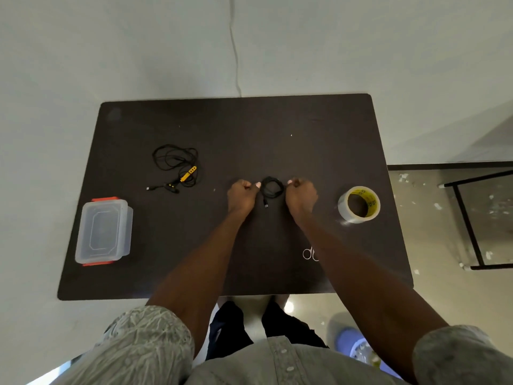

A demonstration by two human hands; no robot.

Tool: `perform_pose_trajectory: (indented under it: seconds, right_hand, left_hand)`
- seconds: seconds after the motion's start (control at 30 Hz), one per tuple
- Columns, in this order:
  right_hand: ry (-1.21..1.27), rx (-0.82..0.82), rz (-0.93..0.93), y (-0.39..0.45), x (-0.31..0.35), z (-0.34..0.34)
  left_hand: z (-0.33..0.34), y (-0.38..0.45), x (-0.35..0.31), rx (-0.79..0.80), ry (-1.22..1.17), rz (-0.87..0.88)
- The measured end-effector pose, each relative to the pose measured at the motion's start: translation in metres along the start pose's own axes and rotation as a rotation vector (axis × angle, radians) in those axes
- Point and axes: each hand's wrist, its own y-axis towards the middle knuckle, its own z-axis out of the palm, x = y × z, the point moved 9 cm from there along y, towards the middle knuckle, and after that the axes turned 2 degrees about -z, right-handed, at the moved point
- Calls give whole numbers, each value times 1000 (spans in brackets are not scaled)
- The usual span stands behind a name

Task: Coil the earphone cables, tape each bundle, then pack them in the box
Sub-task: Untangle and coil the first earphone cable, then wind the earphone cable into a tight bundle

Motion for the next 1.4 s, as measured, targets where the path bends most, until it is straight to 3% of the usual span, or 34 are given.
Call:
perform_pose_trajectory:
  seconds: [0.23, 0.37, 0.57, 0.73, 0.87, 1.03, 1.3, 1.4]
  right_hand:
    - [115, -47, 8, -30, 13, -10]
    - [-50, -51, -221, -58, 44, 18]
    - [-293, 112, -463, -99, 98, 94]
    - [-308, 311, -356, -106, 127, 159]
    - [-347, 349, -300, -101, 132, 195]
    - [-161, 246, -194, -93, 140, 214]
    - [349, 128, 128, -78, 141, 221]
    - [556, 62, 156, -69, 155, 200]
  left_hand:
    - [-47, -22, 8, -2, 131, 78]
    - [-75, -31, 14, 35, 216, 161]
    - [-138, -15, 19, -41, 332, 239]
    - [-201, 19, 29, -152, 373, 259]
    - [-224, 49, 37, -148, 497, 308]
    - [-221, 78, 52, 15, 499, 251]
    - [-220, 98, 58, 115, 634, 212]
    - [-223, 100, 61, 134, 671, 148]
